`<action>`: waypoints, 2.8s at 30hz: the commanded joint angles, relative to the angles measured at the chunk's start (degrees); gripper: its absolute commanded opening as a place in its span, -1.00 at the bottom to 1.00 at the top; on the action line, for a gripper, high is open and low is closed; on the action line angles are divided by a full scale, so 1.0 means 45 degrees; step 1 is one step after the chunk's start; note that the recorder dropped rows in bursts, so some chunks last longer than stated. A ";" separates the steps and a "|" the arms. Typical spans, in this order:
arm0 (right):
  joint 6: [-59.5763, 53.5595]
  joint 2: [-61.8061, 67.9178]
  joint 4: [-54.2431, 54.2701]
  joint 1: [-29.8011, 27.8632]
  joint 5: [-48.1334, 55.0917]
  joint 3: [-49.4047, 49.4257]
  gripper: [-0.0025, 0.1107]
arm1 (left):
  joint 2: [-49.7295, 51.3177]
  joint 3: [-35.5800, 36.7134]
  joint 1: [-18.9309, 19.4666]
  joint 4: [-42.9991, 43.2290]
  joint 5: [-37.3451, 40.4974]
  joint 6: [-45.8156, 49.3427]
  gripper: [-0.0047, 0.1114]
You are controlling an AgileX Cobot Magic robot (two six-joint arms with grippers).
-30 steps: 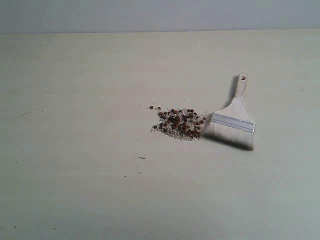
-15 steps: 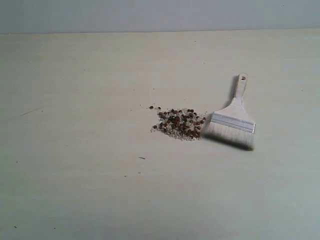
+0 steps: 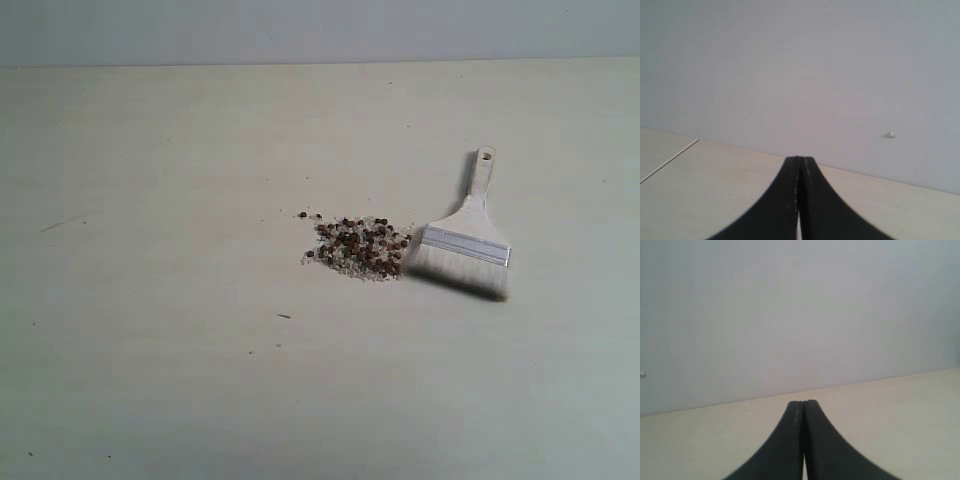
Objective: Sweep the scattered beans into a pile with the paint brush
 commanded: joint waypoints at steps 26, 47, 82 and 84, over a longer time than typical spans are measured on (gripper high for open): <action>0.0116 -0.0076 -0.0178 0.0004 -0.0173 0.0056 -0.96 | -0.0780 0.0039 -0.0060 -0.0074 0.2293 0.1486 -0.92; 0.0116 -0.0076 -0.0178 0.0004 -0.0173 0.0056 -0.96 | -0.6181 0.1033 -0.0060 -0.0017 0.4655 0.2402 -0.92; 0.0116 -0.0076 -0.0178 0.0004 -0.0173 0.0056 -0.96 | -0.6210 0.1033 -0.0060 -0.0097 0.6082 0.2375 -0.92; 0.0116 -0.0076 -0.0178 0.0004 -0.0173 0.0056 -0.96 | -0.6210 0.1033 -0.0060 -0.0097 0.6082 0.2375 -0.92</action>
